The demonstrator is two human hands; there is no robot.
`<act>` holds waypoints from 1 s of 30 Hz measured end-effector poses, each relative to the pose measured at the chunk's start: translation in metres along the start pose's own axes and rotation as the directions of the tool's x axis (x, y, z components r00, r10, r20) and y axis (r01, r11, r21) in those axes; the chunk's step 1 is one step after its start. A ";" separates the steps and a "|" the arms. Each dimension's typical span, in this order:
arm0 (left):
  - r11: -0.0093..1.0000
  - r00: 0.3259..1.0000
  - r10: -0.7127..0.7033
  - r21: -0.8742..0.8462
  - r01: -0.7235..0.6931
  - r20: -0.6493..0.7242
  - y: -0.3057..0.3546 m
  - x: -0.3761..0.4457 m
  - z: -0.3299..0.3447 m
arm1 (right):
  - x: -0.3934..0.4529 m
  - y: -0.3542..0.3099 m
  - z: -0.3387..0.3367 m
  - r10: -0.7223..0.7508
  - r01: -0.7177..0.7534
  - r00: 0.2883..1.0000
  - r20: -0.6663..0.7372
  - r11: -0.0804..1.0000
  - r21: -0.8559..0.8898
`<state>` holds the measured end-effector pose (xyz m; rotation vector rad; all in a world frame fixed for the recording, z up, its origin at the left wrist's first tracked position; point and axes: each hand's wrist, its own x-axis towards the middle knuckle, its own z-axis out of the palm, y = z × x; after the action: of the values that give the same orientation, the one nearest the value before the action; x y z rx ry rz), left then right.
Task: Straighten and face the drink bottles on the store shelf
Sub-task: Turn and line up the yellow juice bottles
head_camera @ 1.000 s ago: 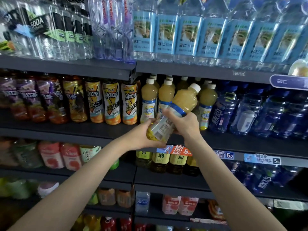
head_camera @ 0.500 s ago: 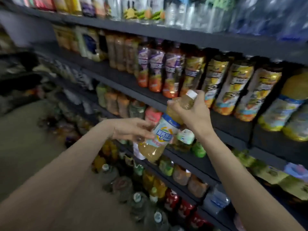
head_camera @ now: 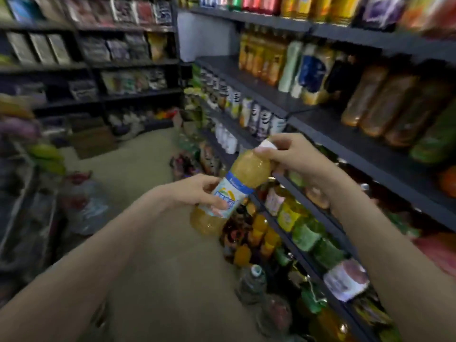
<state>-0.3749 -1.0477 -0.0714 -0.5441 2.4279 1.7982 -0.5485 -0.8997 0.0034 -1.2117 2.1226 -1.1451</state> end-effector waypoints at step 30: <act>0.945 0.798 -0.304 -0.062 0.320 -0.521 -0.292 0.438 -0.891 | 0.983 -0.073 0.432 0.076 0.038 0.967 0.242 0.900 -0.434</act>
<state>-0.5557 -2.0617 -0.1757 -1.5153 2.4503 1.6226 -0.7210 -1.9502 -0.1531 -1.4342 2.2458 -0.4729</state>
